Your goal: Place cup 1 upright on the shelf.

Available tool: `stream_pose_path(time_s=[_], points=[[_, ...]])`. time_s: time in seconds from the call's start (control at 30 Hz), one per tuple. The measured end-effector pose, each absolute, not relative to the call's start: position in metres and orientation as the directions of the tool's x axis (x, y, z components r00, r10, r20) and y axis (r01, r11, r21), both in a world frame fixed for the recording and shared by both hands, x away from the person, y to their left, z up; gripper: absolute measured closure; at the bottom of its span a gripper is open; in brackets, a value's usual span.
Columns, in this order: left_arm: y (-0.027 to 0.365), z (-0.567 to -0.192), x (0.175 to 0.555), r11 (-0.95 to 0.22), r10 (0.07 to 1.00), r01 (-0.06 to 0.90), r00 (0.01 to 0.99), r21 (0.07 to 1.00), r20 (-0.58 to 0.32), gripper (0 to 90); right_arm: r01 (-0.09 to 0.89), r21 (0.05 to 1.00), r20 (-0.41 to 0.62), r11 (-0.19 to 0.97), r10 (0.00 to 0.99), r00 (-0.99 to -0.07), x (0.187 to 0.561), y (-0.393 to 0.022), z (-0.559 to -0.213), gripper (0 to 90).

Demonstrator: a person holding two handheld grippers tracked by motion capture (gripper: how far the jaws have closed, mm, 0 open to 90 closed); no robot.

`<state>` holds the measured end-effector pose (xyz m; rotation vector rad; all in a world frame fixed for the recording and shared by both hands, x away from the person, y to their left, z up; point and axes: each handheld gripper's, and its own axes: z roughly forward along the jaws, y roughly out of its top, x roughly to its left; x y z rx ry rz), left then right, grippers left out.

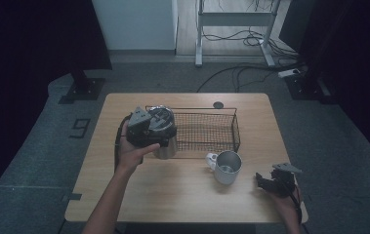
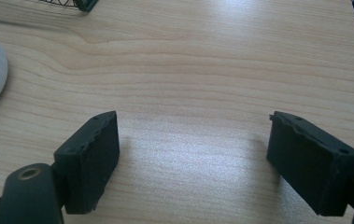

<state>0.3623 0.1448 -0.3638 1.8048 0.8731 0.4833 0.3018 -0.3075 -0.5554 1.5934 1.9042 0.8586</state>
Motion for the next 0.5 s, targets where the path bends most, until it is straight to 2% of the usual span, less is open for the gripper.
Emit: stream_pose_path(time_s=[0.5], points=[[0.143, -0.36, 0.374, -0.207, 0.76, 0.345, 0.646, 0.915, -0.071, 3.1, 0.66, 0.743, 0.015, 0.111, 0.983, -0.182, 0.302, -0.308, -0.555, 16.7]])
